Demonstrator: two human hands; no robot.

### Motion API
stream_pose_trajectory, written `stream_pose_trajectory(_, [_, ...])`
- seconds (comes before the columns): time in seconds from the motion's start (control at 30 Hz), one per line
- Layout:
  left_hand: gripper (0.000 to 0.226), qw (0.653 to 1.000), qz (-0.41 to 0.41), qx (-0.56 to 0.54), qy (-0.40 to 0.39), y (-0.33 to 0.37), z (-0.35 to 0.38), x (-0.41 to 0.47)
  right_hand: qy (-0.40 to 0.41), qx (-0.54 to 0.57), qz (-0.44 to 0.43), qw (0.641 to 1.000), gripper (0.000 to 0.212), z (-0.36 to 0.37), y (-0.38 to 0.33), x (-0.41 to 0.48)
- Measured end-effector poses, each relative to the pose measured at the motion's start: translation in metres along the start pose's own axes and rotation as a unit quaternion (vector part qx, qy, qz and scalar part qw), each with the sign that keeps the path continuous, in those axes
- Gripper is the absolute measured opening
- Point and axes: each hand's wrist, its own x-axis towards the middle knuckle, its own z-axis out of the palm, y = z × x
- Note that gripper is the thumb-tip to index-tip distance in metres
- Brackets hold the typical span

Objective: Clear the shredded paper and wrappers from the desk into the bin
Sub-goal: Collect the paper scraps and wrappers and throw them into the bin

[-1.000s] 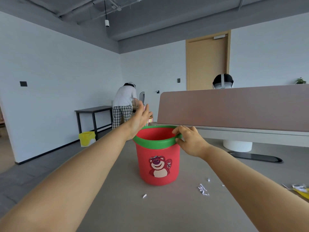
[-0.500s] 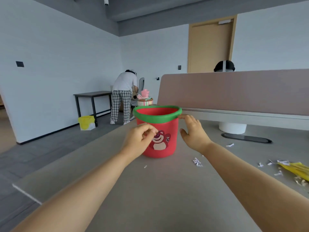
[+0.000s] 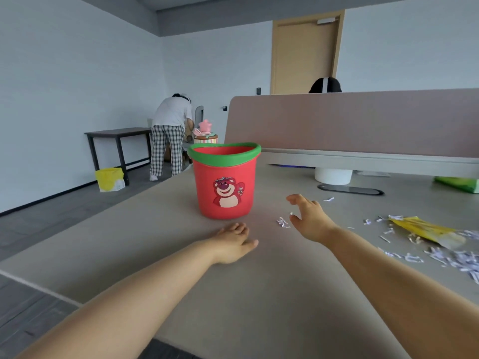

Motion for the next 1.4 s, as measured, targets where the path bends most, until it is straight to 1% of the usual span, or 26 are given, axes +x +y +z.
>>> stream_pose_trajectory(0.13, [0.073, 0.999, 0.037, 0.028, 0.006, 0.042, 0.002, 0.037, 0.012, -0.022, 0.035, 0.999, 0.047, -0.023, 0.038, -0.014])
stream_pose_trajectory(0.3, [0.085, 0.998, 0.066, 0.000, 0.011, 0.078, 0.001, 0.080, 0.045, -0.057, 0.087, 0.994, 0.047, -0.061, 0.091, -0.042])
stream_pose_trajectory(0.4, [0.096, 0.997, 0.071, -0.012, 0.024, 0.095, -0.003, 0.103, 0.063, -0.080, 0.123, 0.987, 0.053, -0.080, 0.121, -0.059])
stream_pose_trajectory(0.47, [0.100, 0.997, 0.072, -0.017, 0.026, 0.104, -0.008, 0.121, 0.071, -0.112, 0.149, 0.980, 0.068, -0.092, 0.136, -0.073])
stream_pose_trajectory(0.57, [0.101, 0.997, 0.068, -0.015, 0.020, 0.117, -0.015, 0.153, 0.053, -0.177, 0.170, 0.968, 0.112, -0.111, 0.158, -0.091])
stream_pose_trajectory(0.63, [0.099, 0.998, 0.064, -0.003, 0.019, 0.130, -0.018, 0.175, 0.021, -0.194, 0.198, 0.960, 0.126, -0.122, 0.177, -0.101])
stream_pose_trajectory(0.7, [0.098, 0.997, 0.073, 0.007, 0.017, 0.145, -0.020, 0.194, -0.013, -0.197, 0.223, 0.955, 0.131, -0.131, 0.193, -0.106])
stream_pose_trajectory(0.83, [0.095, 0.994, 0.103, 0.023, 0.008, 0.171, -0.021, 0.229, -0.063, -0.189, 0.238, 0.951, 0.113, -0.137, 0.213, -0.095])
stream_pose_trajectory(0.93, [0.082, 0.988, 0.144, 0.045, -0.002, 0.181, -0.021, 0.245, -0.091, -0.197, 0.217, 0.952, 0.110, -0.134, 0.220, -0.072])
stream_pose_trajectory(1.0, [0.074, 0.982, 0.183, 0.054, 0.008, 0.183, -0.019, 0.250, -0.107, -0.200, 0.201, 0.953, 0.110, -0.131, 0.223, -0.050])
stream_pose_trajectory(1.1, [0.067, 0.975, 0.219, -0.012, 0.026, 0.181, -0.013, 0.249, -0.122, -0.205, 0.173, 0.956, 0.104, -0.125, 0.221, -0.016])
stream_pose_trajectory(1.2, [0.057, 0.969, 0.237, -0.061, 0.044, 0.179, -0.009, 0.241, -0.157, -0.192, 0.178, 0.952, 0.094, -0.109, 0.218, 0.002])
stream_pose_trajectory(1.3, [0.053, 0.964, 0.256, -0.062, 0.024, 0.177, -0.007, 0.223, -0.184, -0.216, 0.184, 0.941, 0.088, -0.097, 0.219, 0.000])
stream_pose_trajectory(1.4, [0.053, 0.958, 0.276, -0.076, -0.019, 0.173, -0.007, 0.195, -0.189, -0.172, 0.176, 0.951, 0.078, -0.101, 0.212, -0.014])
